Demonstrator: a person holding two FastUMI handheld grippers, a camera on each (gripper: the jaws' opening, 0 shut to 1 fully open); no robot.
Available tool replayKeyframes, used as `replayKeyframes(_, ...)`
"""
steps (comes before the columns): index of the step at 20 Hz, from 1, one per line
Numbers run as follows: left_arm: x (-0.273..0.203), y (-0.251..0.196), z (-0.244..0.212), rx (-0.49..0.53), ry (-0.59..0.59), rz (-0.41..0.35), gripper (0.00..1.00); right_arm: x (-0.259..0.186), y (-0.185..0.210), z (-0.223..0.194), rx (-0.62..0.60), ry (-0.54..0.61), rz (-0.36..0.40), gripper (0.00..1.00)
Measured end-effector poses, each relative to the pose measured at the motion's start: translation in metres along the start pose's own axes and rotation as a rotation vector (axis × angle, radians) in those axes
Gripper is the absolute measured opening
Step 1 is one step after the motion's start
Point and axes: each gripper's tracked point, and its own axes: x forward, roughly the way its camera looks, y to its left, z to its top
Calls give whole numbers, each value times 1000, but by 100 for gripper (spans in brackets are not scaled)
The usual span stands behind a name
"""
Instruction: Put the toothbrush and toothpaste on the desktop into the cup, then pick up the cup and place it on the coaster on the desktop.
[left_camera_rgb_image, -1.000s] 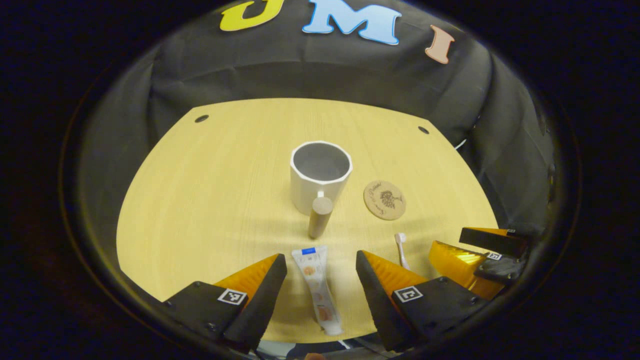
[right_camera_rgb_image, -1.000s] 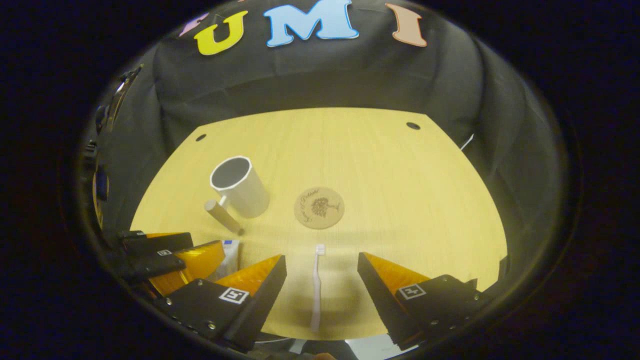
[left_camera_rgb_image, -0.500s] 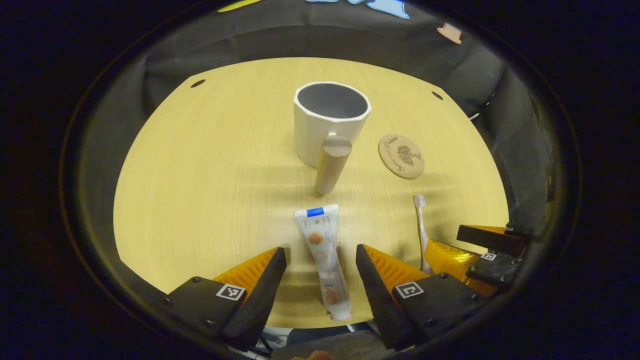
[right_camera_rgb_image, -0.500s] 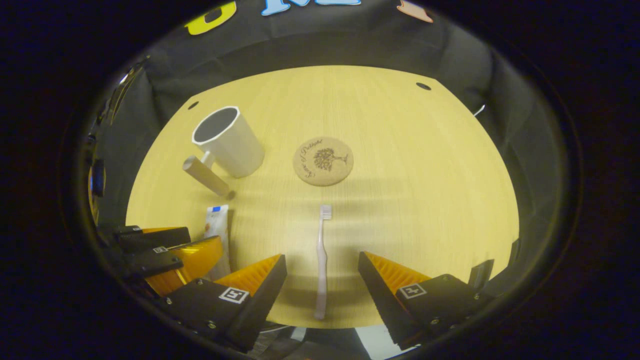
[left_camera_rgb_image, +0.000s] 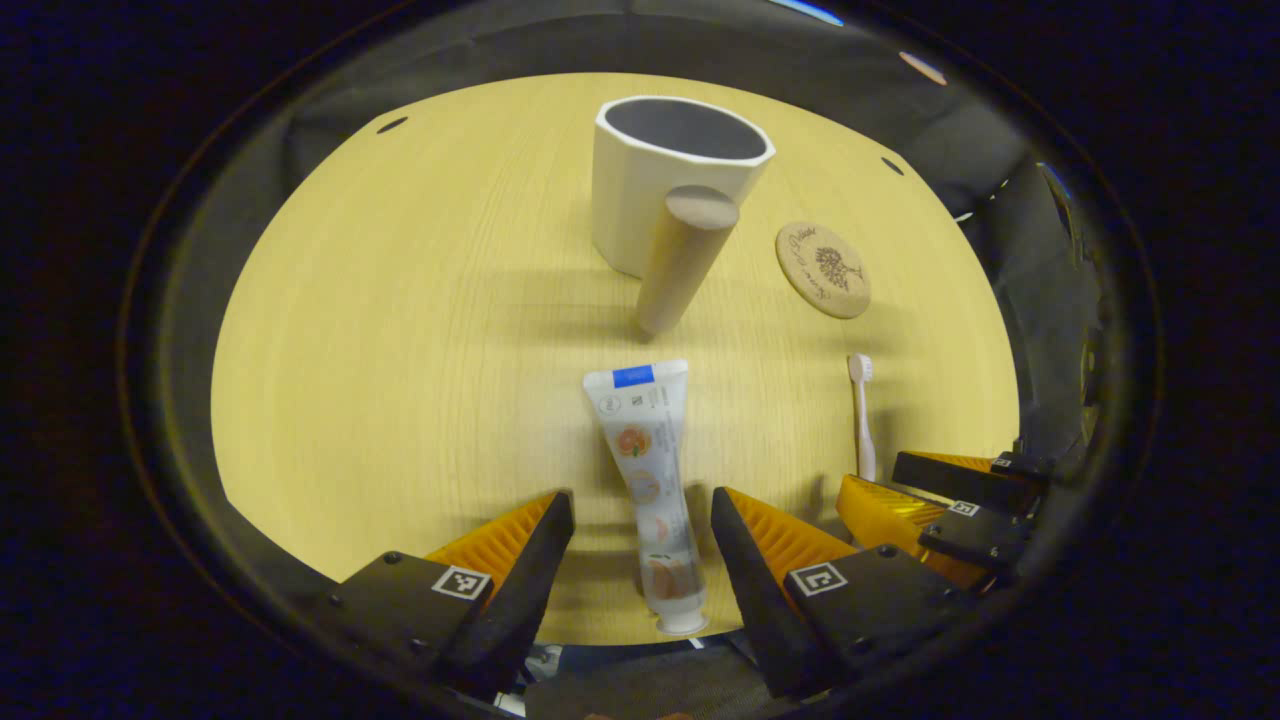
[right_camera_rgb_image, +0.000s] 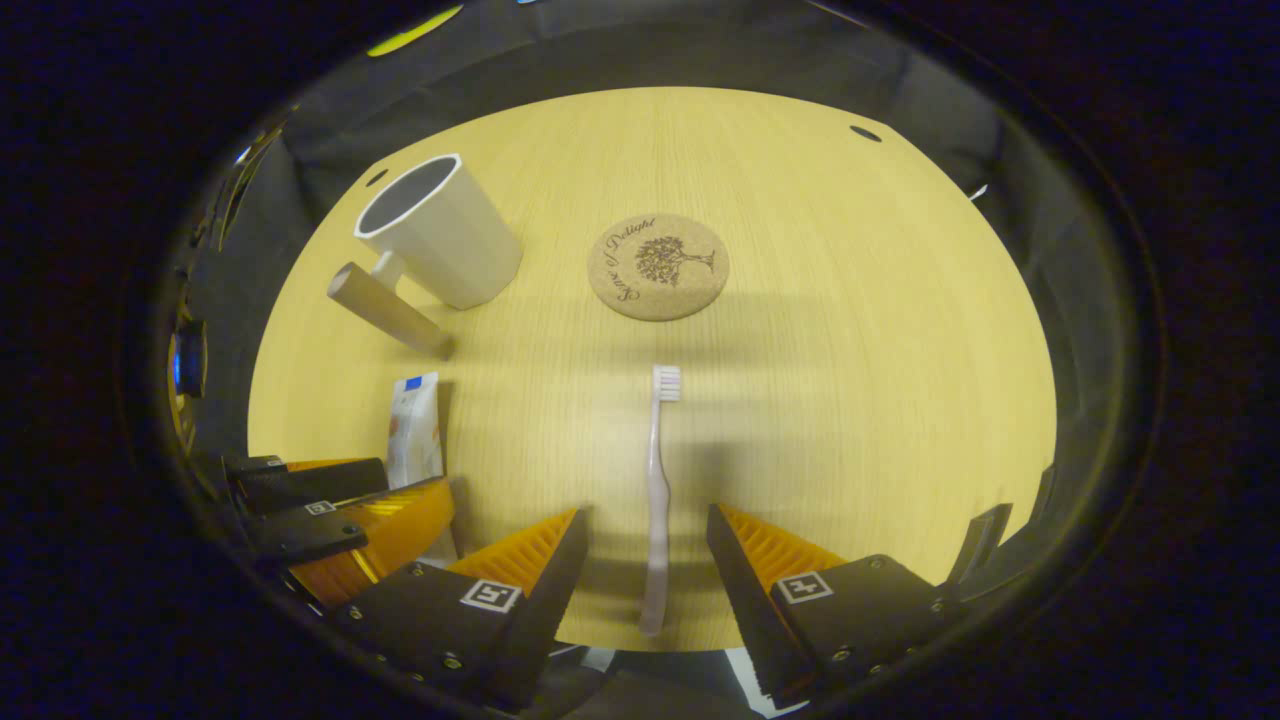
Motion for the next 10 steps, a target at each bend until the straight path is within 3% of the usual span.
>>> replayKeyframes(2, 2, 0, -3, -10, 16, 0, 94, 4, -1, -2, -3, 15, -6, 77)
replayKeyframes(3, 4, 1, -2, -4, 11, 6, 93, 5, 0, -3, -2, 28, 3, 67)
replayKeyframes(6, 5, 0, 0, 2, 9, 9, 92, 6, -1, -12, -30, 78, -8, 67)
replayKeyframes(8, 5, 1, 0, 12, 11, 17, 81, 8, -5, -11, -35, 80, -25, 58)
replayKeyframes(10, 4, 0, -1, 17, 8, 20, 76, 8, -5, -11, -45, 84, -26, 56)
